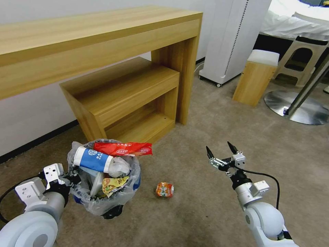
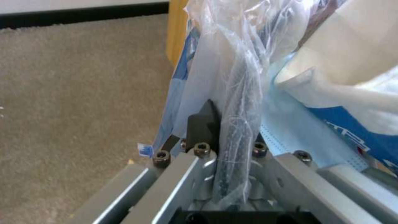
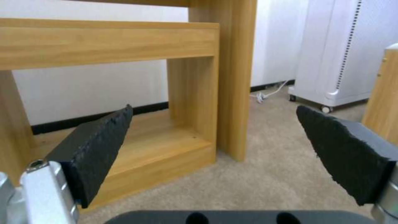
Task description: Pick up the trash bin and place the garbage on the floor into it.
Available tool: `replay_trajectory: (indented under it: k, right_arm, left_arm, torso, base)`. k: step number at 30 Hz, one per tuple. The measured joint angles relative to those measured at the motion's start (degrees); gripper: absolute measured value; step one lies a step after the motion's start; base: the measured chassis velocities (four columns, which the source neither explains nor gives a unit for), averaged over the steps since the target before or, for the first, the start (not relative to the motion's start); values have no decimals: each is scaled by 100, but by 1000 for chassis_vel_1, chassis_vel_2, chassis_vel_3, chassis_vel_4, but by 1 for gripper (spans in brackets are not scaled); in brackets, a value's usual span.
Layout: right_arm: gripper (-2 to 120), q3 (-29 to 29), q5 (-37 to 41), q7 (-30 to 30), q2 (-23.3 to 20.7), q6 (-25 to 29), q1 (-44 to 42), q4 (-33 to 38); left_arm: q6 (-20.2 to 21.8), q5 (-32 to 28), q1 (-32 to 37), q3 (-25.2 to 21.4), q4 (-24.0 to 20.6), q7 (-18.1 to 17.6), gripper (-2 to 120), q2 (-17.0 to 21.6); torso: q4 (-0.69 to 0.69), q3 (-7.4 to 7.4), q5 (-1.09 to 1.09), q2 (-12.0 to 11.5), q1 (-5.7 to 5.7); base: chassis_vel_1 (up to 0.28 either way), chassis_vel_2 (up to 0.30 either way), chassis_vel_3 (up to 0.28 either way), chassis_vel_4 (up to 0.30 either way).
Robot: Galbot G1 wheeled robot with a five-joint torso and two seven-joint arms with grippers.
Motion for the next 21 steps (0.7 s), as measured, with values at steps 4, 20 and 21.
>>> replay_trajectory:
  k: [4, 20, 21]
  right_arm:
    - [100, 15, -21, -15, 6, 3, -10, 5]
    - [100, -47, 87, -23, 45, 119, 46, -37]
    - [100, -51, 93, -21, 50, 112, 56, -37]
  left_arm:
    - [0, -1, 10, 1, -19, -2, 1, -7]
    - [1, -20, -36, 2, 35, 2, 1, 14]
    - [0, -20, -47, 6, 47, 3, 1, 16]
  torso:
    - [1, 1, 1, 0, 0]
    - [0, 0, 2, 0, 0]
    - [0, 1, 1, 0, 0]
  base:
    - [82, 97, -64, -80]
    - [39, 35, -42, -30]
    - [0, 0, 0, 0]
